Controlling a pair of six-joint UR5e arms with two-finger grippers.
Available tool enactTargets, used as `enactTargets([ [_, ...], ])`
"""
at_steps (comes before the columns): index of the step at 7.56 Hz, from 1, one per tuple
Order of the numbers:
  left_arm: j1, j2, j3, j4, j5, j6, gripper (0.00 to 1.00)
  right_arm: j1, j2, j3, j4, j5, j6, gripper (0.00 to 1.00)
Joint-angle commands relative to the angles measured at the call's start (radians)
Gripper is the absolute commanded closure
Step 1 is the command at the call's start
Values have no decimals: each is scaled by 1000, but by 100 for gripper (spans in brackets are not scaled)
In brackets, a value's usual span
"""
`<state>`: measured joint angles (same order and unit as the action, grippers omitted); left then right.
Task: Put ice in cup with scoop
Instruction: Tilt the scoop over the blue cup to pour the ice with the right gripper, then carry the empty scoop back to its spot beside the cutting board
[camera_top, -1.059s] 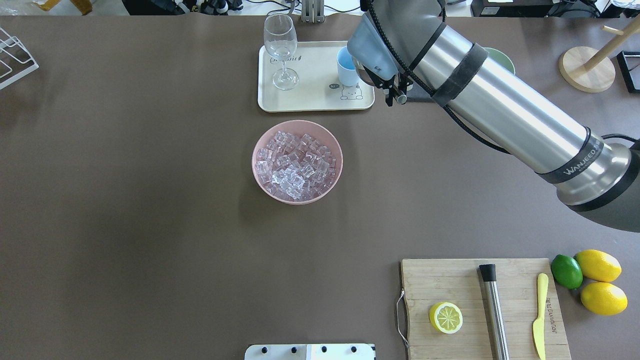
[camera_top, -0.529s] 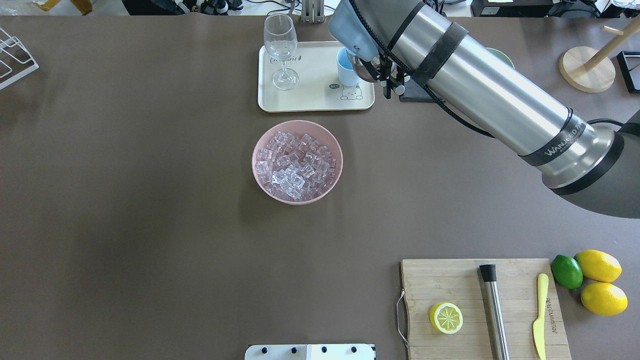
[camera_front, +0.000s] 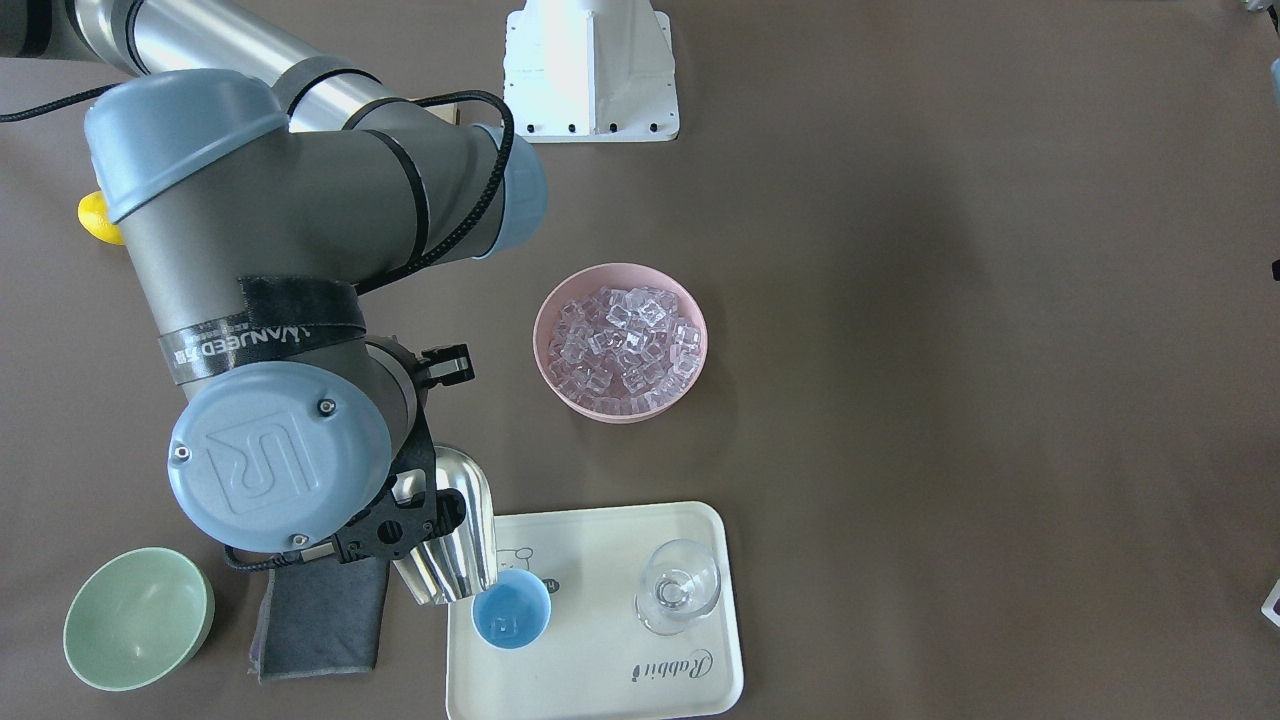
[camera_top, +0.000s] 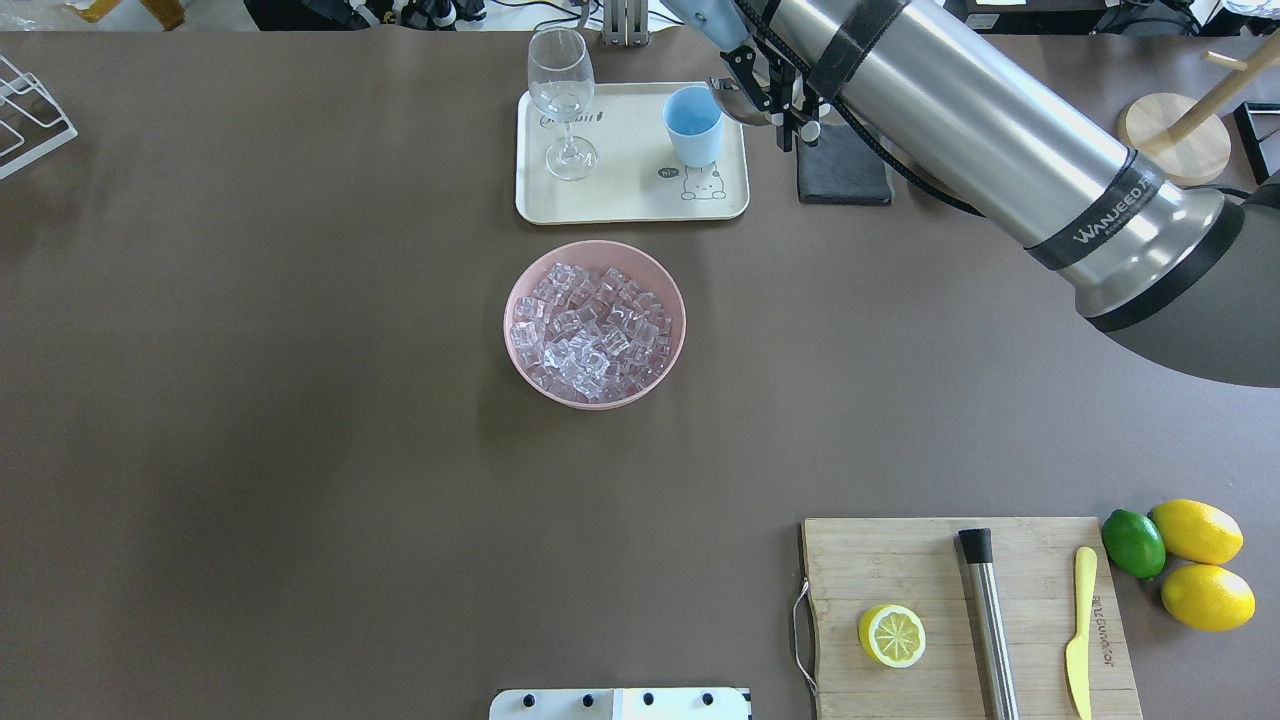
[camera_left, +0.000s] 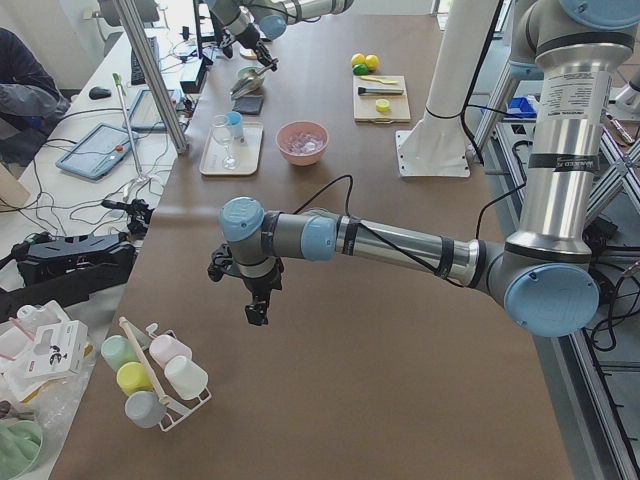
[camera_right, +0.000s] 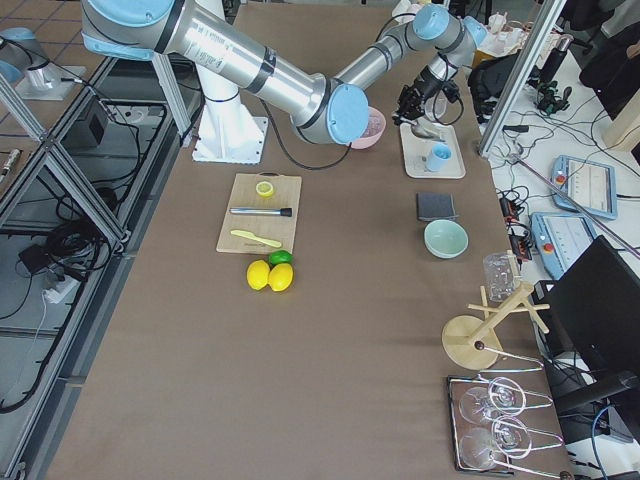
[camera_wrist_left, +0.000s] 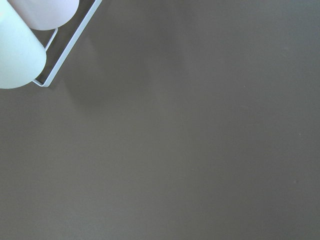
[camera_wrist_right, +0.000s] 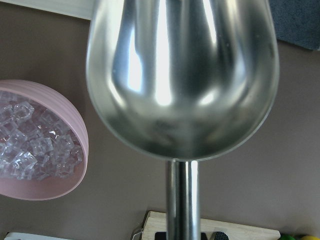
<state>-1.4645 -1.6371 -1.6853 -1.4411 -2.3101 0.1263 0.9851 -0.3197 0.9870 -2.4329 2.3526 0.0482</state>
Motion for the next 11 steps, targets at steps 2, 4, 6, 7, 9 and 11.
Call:
enactTargets([
  [2, 0, 2, 13, -1, -5, -4, 2, 4, 16, -8, -1, -6, -10, 100],
  [4, 1, 2, 18, 4, -3, -4, 2, 50, -54, 94, 0, -41, -10, 100],
  [6, 3, 0, 33, 1, 1, -4, 3, 118, -180, 259, -6, -42, 4, 100],
  [7, 1, 0, 33, 1, 0, -5, 3, 148, -278, 389, -9, -50, 5, 100],
  [9, 1, 2, 36, -1, -3, -5, 3, 181, -471, 632, -9, -116, 6, 100],
  [11, -52, 9, 15, 11, -41, -2, 2, 178, -669, 847, 0, -131, 112, 100],
])
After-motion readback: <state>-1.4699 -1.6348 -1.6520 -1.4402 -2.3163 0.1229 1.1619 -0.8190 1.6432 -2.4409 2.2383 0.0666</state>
